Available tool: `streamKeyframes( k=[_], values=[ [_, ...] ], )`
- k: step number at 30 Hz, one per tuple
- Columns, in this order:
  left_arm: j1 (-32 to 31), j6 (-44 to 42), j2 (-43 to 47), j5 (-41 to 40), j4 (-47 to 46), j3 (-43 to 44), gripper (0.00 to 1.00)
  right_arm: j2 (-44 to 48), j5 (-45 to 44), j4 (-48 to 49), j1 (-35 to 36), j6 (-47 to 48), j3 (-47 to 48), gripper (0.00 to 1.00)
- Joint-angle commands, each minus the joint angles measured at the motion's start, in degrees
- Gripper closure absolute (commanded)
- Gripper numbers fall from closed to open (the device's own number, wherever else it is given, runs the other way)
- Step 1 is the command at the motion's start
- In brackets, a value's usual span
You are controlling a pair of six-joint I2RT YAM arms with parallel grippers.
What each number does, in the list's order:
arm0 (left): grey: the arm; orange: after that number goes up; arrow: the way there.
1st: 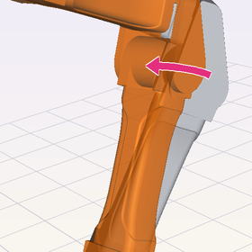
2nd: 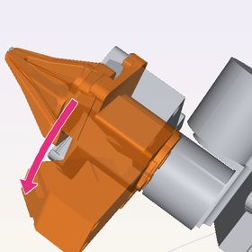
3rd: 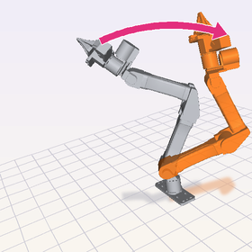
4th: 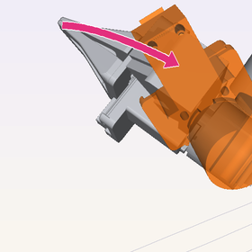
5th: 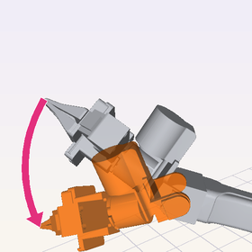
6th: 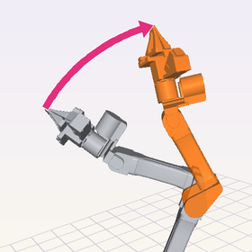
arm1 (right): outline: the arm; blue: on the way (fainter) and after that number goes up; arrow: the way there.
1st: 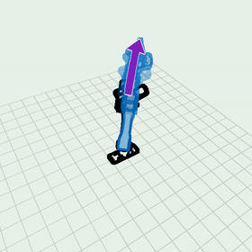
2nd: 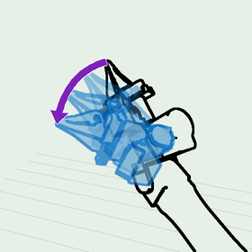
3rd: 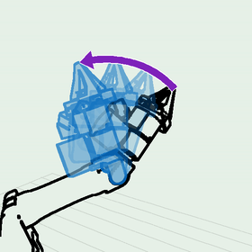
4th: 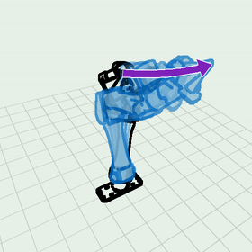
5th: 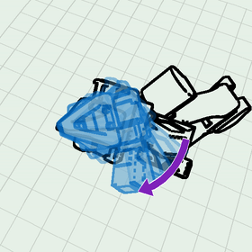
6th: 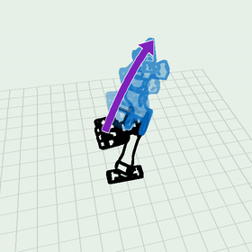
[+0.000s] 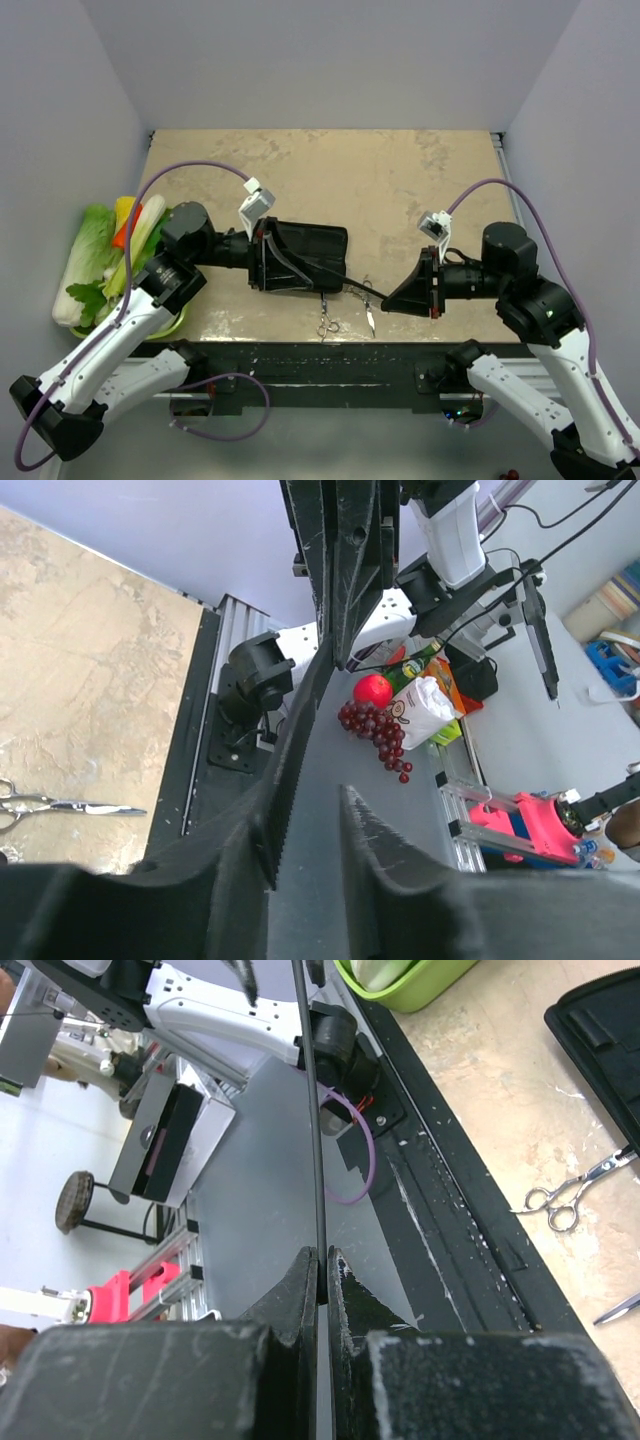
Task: Sort the hair-cutting tools
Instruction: Adjust the comb.
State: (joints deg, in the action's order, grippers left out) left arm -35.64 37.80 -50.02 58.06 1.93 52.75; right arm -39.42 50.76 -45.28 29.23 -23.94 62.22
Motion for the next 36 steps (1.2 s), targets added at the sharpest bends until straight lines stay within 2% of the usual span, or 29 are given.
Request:
streamKeyframes(
  k=[1, 3, 4, 5, 9, 10, 12, 14, 15, 16, 20, 25, 30, 33, 34, 36],
  values=[
    [0.2, -1.0, -0.7, 0.5, 0.1, 2.4, 0.69, -0.9, 1.4, 2.4, 0.1, 0.2, -0.2, 1.0],
    [0.2, -1.9, -0.9, -0.3, 0.9, 2.4, 0.76, -1.1, 1.4, 2.4, 0.2, 0.5, -0.2, 1.0],
    [0.2, -2.2, -1.0, -0.6, 0.9, 2.5, 0.91, -1.2, 1.3, 2.3, 0.1, 0.6, -0.2, 1.0],
    [0.2, -2.3, -1.0, -1.5, 1.1, 2.5, 1.0, -1.1, 1.3, 2.0, 0.2, 0.8, -0.2, 1.0],
    [0.2, -2.6, -1.0, -3.4, 1.3, 2.7, 1.0, -1.6, 1.1, 0.9, 0.2, 2.5, -0.3, 1.0],
    [0.2, -2.6, -0.7, -3.7, 1.1, 2.8, 1.0, -1.5, 1.2, 0.8, 0.1, 2.6, -0.4, 0.95],
    [0.2, -2.5, -0.2, -5.1, 1.1, 3.1, 1.0, -1.4, 1.2, 1.1, 0.1, 2.8, -0.5, 0.75],
    [0.2, -1.7, 1.0, -6.5, 0.5, 2.9, 1.0, -0.9, 2.2, 2.6, 0.1, 2.9, -0.5, 0.31],
    [0.2, -1.2, 1.6, -7.1, -0.6, 2.3, 1.0, -0.6, 2.7, 3.5, 0.2, 2.0, -0.4, 0.03],
    [0.1, -0.5, 3.2, -7.8, -1.1, 1.7, 1.0, 0.4, 2.9, 4.8, 0.2, 1.4, -0.7, 0.01],
    [0.2, 5.3, 8.3, -11.2, -12.4, -2.6, 1.0, 4.1, 2.2, 14.7, 0.2, -3.7, -2.4, 0.01],
    [0.2, 10.5, 13.2, -14.5, -18.4, -5.5, 1.0, 7.9, -3.1, 22.1, 0.1, -8.4, -3.3, 0.01],
    [0.3, 16.2, 15.4, -18.1, -23.2, -7.7, 1.0, 10.9, -6.9, 40.6, 0.1, -17.3, -7.1, 0.01],
    [0.2, 18.9, 16.3, -19.1, -26.3, -9.2, 1.0, 8.2, -4.6, 51.4, 0.2, -21.9, -8.3, 0.01],
    [0.2, 19.2, 16.3, -19.1, -26.8, -9.2, 1.0, 7.3, -2.3, 57.7, 0.1, -23.5, -8.5, 0.01],
    [0.1, 19.8, 16.4, -19.6, -27.4, -9.4, 1.0, 4.5, -1.0, 61.9, 0.2, -26.2, -8.1, 0.01]
  ],
)
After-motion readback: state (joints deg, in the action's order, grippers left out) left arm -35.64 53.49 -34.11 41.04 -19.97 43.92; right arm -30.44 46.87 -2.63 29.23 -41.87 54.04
